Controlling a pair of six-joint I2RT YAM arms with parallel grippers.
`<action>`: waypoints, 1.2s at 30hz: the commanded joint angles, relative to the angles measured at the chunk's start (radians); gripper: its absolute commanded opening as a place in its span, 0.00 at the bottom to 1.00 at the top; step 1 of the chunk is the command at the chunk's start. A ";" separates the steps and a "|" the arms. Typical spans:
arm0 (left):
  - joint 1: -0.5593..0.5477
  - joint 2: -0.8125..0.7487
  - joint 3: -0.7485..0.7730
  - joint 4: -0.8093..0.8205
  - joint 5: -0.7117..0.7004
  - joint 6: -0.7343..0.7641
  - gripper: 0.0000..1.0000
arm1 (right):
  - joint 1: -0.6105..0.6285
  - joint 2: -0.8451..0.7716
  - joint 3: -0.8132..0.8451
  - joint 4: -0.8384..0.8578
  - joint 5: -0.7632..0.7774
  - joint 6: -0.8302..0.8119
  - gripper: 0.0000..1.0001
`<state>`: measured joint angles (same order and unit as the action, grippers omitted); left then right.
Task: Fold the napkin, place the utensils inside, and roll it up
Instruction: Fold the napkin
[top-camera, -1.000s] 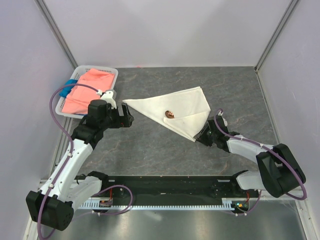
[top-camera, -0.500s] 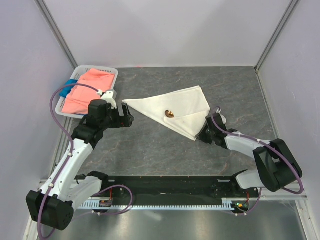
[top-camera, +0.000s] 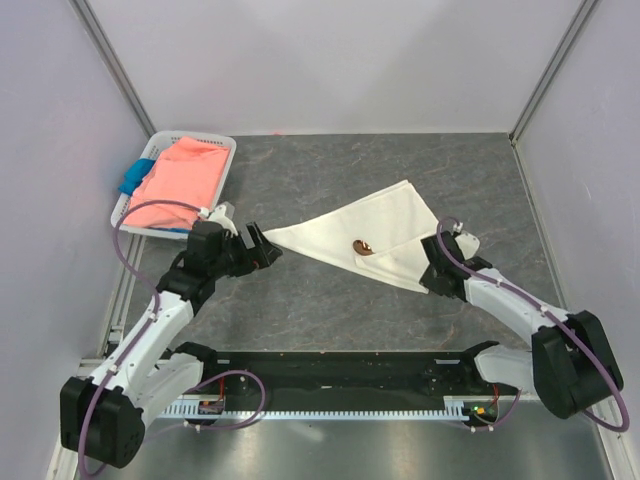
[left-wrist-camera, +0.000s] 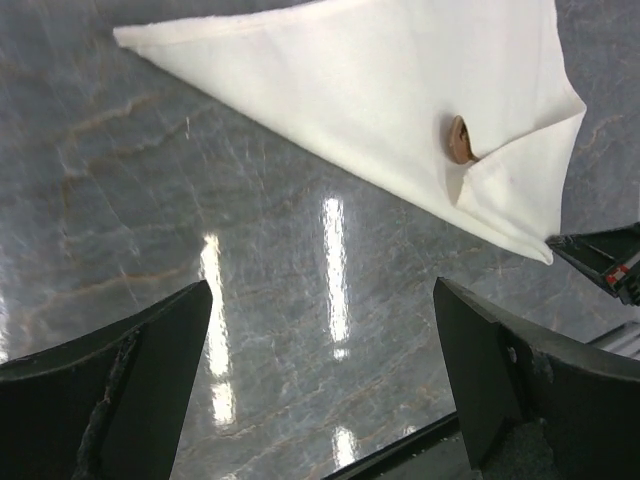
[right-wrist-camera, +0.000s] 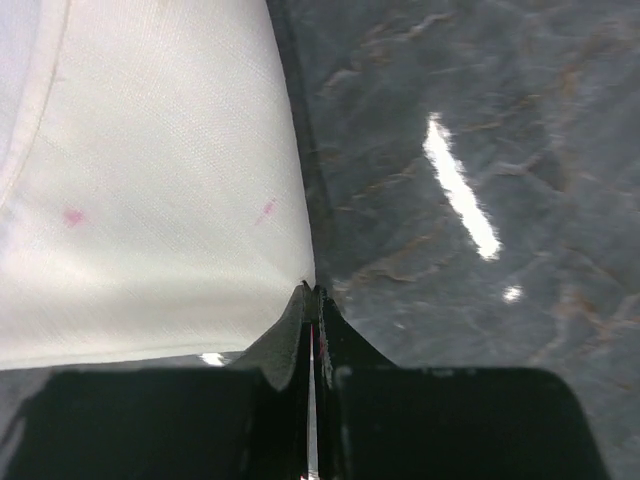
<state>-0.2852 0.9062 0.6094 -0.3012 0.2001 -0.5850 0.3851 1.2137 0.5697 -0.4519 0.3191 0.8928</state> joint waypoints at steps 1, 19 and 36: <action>-0.034 -0.030 -0.094 0.180 -0.069 -0.202 0.99 | -0.032 -0.091 -0.024 -0.171 0.104 -0.025 0.00; -0.071 0.264 -0.232 0.570 -0.284 -0.380 0.80 | -0.046 -0.264 0.004 -0.217 0.012 -0.078 0.61; -0.068 0.603 -0.117 0.700 -0.357 -0.454 0.62 | -0.046 -0.330 0.070 -0.217 -0.038 -0.146 0.64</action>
<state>-0.3511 1.4570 0.4568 0.3656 -0.0959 -0.9985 0.3428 0.8825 0.6132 -0.6743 0.2958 0.7689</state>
